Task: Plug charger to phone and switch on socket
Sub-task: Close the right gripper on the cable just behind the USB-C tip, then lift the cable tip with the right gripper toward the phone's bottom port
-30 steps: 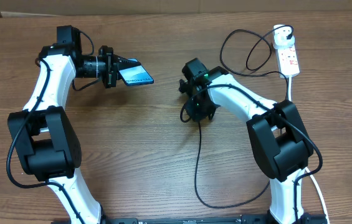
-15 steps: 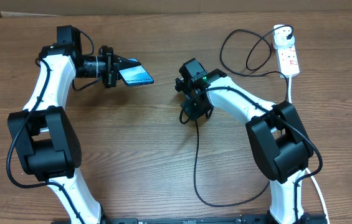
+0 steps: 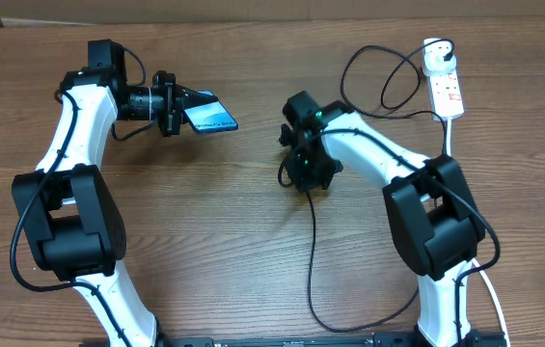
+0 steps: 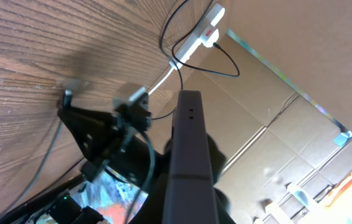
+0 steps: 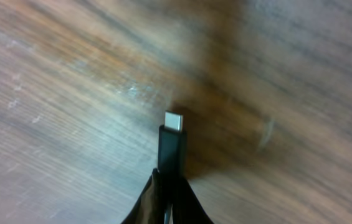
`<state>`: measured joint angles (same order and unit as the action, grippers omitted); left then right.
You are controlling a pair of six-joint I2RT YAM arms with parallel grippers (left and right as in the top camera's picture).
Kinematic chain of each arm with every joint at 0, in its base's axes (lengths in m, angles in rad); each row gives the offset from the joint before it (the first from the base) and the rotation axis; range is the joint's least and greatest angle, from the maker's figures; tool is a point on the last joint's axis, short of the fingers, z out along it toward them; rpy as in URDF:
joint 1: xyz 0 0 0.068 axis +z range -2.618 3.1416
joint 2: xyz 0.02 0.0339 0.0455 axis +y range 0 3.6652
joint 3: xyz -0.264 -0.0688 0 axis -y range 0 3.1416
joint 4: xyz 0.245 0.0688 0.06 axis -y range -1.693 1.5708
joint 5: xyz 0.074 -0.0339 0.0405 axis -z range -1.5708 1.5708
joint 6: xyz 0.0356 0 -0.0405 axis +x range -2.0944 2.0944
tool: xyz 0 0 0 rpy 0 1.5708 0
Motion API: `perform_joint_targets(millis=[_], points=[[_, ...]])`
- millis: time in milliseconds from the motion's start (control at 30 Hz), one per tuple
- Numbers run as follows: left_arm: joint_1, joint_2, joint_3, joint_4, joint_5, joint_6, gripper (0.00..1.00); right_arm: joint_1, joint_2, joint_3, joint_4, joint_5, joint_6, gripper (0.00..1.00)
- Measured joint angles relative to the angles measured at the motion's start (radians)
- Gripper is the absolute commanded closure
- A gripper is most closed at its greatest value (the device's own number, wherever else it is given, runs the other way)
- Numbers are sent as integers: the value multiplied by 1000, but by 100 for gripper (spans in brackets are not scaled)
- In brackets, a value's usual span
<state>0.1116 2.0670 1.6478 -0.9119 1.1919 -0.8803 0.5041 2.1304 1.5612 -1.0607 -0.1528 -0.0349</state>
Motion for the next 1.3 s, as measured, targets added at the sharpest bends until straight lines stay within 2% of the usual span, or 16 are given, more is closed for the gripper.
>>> perform_joint_targets(millis=[200, 600, 967, 1300], points=[[0, 0, 0, 0, -12, 20, 96, -74, -26, 111, -102, -245, 19, 96], [0, 0, 0, 19, -23, 67, 96, -109, -238, 114, -187, -652, 32, 96], [0, 0, 0, 46, 11, 203, 96, -63, -273, 118, -291, -825, 26, 96], [0, 0, -2, 305, 245, 260, 96, 56, -273, 118, -273, -908, 16, 96]])
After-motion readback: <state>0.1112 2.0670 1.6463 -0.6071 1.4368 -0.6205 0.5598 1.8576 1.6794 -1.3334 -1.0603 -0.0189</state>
